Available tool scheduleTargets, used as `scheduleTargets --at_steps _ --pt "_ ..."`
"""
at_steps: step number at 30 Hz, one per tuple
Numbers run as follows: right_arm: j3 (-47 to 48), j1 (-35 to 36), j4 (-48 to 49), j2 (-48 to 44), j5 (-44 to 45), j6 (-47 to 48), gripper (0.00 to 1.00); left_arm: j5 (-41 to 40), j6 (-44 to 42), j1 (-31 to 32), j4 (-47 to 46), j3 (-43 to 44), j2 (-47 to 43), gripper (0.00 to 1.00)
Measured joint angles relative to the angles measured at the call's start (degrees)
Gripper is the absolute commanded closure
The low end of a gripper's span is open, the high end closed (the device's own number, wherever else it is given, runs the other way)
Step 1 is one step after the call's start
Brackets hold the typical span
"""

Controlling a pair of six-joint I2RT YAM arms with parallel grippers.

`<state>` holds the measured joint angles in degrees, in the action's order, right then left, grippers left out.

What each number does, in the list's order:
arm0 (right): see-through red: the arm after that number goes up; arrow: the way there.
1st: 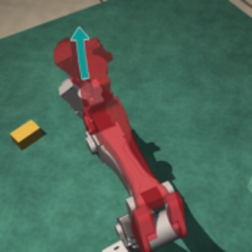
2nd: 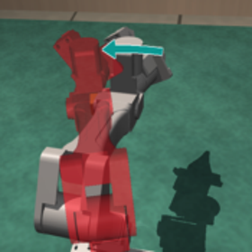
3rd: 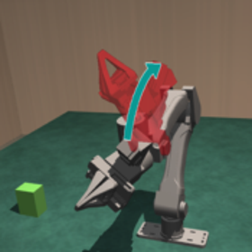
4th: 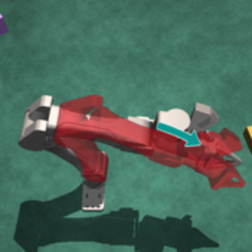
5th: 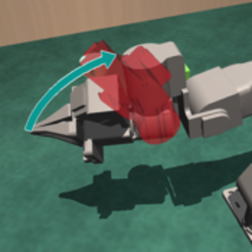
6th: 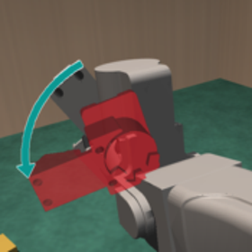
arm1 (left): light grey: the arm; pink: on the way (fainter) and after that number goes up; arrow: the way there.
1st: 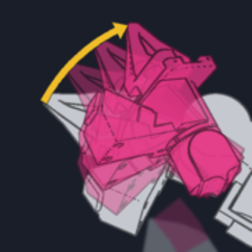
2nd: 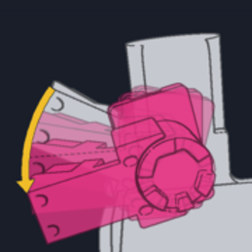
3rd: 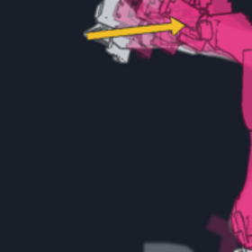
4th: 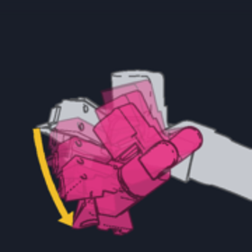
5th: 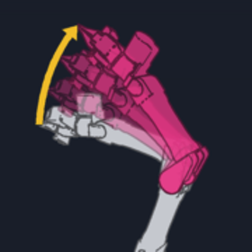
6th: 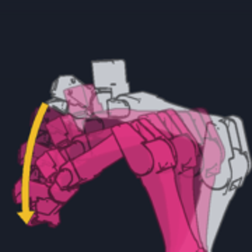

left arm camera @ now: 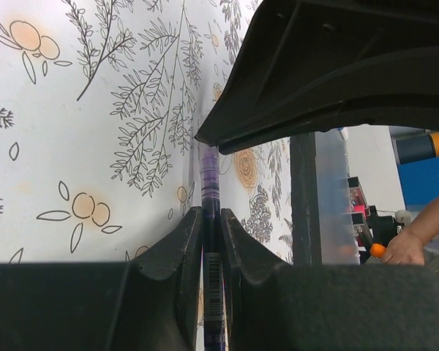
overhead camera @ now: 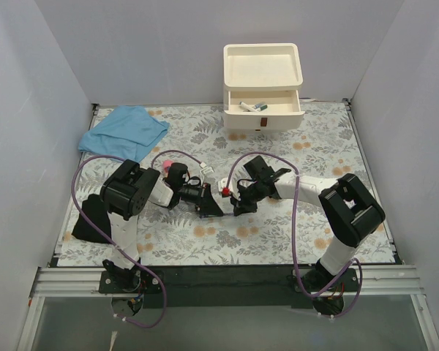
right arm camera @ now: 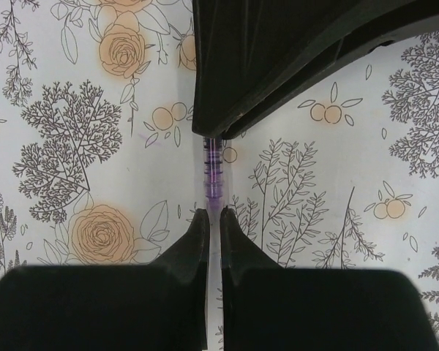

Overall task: Sort the stationery into containers
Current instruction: Close the pen cap on the pen.

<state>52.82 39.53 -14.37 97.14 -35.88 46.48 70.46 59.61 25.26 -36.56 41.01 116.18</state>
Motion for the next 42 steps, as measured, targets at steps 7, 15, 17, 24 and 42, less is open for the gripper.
scheduleTargets --at_steps 7,15,17,24,42 --pt "1.4 0.3 -2.1 0.4 1.7 0.0 0.99 0.4 2.9 0.0 -1.0 1.8 1.7 1.00" --pt "1.8 0.3 -2.2 0.3 4.3 -3.1 0.99 1.2 1.7 0.4 5.9 6.8 3.5 1.00" --pt "1.8 0.3 -2.0 0.3 4.5 -4.1 0.99 1.4 1.3 0.4 7.2 7.5 3.7 1.00" --pt "1.8 0.3 -1.3 0.3 4.9 -7.2 0.99 1.8 0.9 0.4 9.7 8.9 4.3 1.00" --pt "-0.7 2.1 -0.7 -2.2 7.4 -1.7 0.60 -7.0 -16.8 3.3 25.1 7.3 -4.5 1.00"
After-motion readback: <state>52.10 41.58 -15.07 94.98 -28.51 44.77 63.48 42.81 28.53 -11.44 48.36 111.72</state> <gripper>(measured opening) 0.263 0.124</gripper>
